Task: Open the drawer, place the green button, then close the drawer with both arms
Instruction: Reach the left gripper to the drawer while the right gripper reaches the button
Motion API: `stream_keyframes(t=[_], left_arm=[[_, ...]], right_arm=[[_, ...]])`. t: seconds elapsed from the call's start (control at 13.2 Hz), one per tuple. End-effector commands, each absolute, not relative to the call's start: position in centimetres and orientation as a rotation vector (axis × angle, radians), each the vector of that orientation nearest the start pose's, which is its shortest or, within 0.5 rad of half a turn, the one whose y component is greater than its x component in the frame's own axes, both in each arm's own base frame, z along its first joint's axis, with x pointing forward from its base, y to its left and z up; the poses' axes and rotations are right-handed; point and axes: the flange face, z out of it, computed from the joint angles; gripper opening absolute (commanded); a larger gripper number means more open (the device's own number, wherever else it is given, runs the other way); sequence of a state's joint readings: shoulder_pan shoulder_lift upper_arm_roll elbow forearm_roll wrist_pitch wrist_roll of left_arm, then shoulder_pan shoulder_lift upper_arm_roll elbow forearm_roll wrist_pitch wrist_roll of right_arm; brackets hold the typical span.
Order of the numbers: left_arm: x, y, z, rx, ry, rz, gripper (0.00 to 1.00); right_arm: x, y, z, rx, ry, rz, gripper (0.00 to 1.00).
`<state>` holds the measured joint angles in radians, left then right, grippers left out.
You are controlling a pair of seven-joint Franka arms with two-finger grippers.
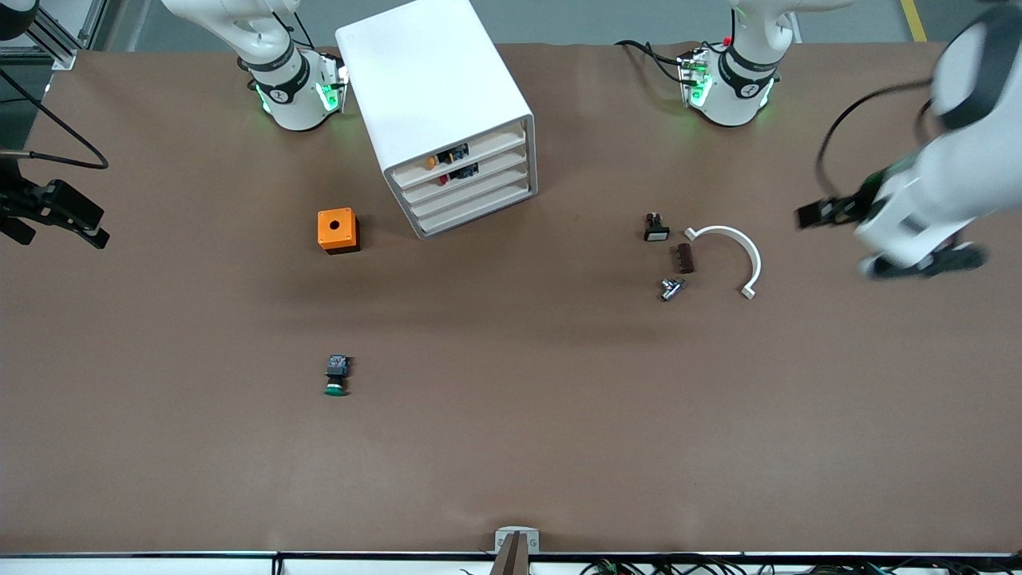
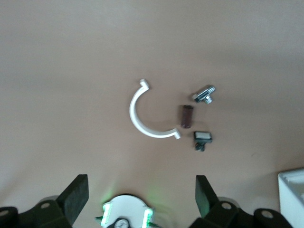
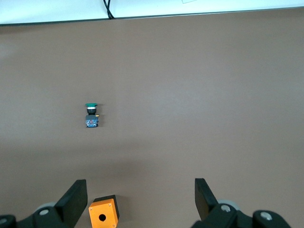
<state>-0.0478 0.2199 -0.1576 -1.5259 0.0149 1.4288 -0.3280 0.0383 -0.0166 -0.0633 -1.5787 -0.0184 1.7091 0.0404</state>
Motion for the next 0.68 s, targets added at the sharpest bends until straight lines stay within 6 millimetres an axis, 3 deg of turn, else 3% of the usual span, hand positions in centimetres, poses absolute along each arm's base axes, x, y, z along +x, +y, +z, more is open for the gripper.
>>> stream_keyframes(t=[0.0, 0.15, 0.45, 0.6], left_arm=[[60.8, -16.2, 45.0, -3.004, -0.313, 0.531, 0.99], [61.5, -20.0, 40.5, -2.982, -0.413, 0.547, 0.99], [61.6, -26.8, 33.3, -2.962, -0.703, 0.671, 1.00], [61.4, -28.5, 30.4, -2.866, -0.924, 0.665, 1.00]], right_arm=[[56.2, -2.1, 64.4, -3.156, 0.088, -0.194, 1.00], [56.4, -2.2, 63.1, -3.158, 0.088, -0.145, 1.00], [59.3, -1.4, 57.8, -3.168, 0.068, -0.037, 1.00], [60.6, -0.9, 55.1, -3.166, 0.055, -0.001, 1.00]])
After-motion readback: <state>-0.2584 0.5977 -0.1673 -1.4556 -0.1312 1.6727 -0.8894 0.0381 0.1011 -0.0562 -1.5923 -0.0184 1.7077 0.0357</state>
